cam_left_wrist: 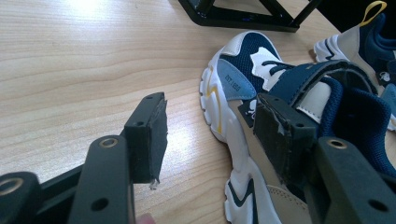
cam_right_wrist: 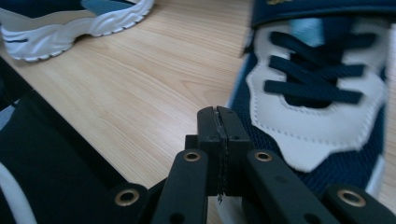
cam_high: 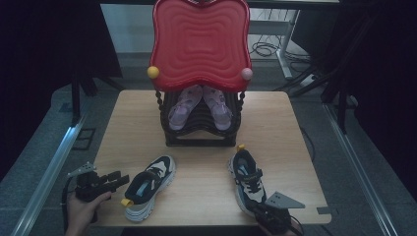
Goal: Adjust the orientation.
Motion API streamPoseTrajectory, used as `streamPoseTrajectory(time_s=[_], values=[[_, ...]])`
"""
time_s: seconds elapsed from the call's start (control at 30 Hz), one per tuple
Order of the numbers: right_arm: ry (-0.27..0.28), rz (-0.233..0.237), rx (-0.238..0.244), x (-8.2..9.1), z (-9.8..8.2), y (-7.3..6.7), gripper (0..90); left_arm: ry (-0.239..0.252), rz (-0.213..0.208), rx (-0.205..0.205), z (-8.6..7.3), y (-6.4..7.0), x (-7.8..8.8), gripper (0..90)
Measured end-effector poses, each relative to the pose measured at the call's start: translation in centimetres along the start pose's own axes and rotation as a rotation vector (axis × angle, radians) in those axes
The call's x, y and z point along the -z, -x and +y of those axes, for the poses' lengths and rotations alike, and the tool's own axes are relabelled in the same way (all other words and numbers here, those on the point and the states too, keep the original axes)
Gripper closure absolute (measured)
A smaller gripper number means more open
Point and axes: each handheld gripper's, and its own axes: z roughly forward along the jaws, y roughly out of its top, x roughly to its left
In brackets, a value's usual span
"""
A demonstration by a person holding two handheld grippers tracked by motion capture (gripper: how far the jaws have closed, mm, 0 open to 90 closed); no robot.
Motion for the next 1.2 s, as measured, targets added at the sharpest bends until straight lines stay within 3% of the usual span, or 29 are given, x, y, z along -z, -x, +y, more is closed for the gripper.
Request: streamPoseTrajectory(time_s=[0.3,0.67,0.9,1.2], values=[[0.018,-0.07,-0.057,2.1,-0.8,2.7,89.1,-0.004,0.003,0.003,-0.1,-0.1,-0.1,44.5],[0.033,-0.143,-0.119,3.1,-0.9,5.4,89.2,0.002,0.004,0.007,0.0,-0.2,0.0,44.4],[0.035,-0.174,-0.135,3.0,-0.6,6.8,89.3,0.004,0.005,0.009,0.0,-0.3,0.1,44.5],[0.034,-0.221,-0.179,2.5,0.2,9.8,89.3,0.007,0.007,0.011,0.0,-0.3,0.2,44.5]])
